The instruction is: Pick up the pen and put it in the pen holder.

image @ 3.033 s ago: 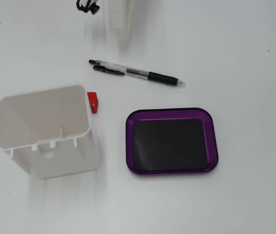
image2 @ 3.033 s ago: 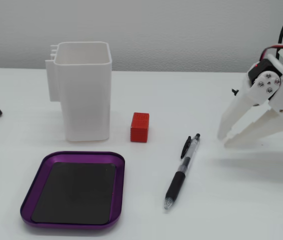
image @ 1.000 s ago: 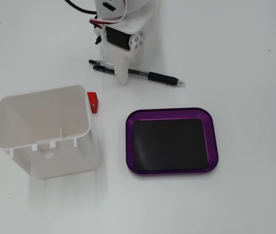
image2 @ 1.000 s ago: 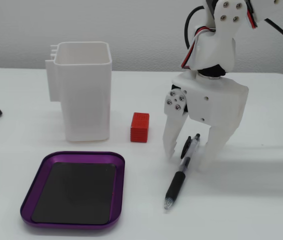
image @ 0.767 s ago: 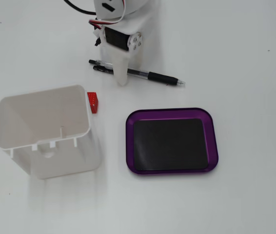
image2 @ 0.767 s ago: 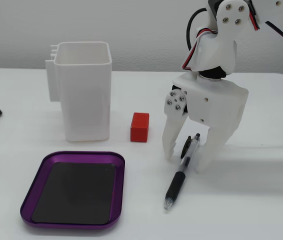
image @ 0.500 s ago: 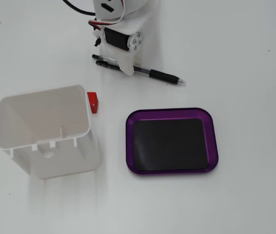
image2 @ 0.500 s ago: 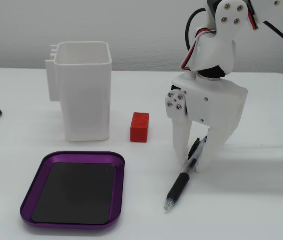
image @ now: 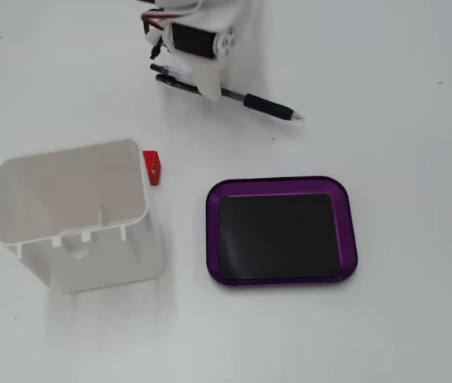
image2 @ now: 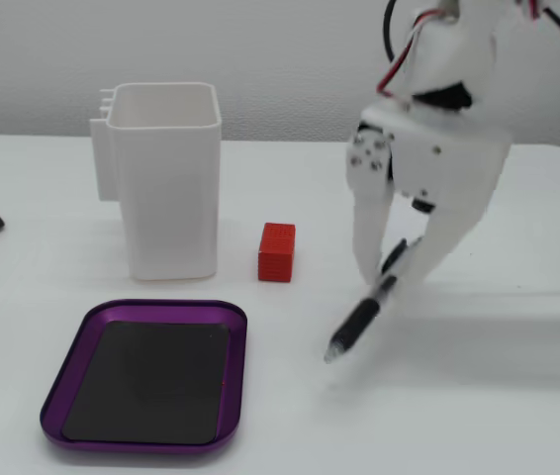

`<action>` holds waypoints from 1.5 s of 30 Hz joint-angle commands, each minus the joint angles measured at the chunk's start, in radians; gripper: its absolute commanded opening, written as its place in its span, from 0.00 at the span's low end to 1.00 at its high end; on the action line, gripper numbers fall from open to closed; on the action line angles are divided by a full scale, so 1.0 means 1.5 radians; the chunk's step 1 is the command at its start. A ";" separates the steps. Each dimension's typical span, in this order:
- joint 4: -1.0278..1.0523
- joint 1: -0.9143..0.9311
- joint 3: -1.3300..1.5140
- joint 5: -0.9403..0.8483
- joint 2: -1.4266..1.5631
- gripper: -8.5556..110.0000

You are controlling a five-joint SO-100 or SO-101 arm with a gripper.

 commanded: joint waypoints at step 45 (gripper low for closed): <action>-1.178 0.136 0.099 -1.263 -0.051 0.07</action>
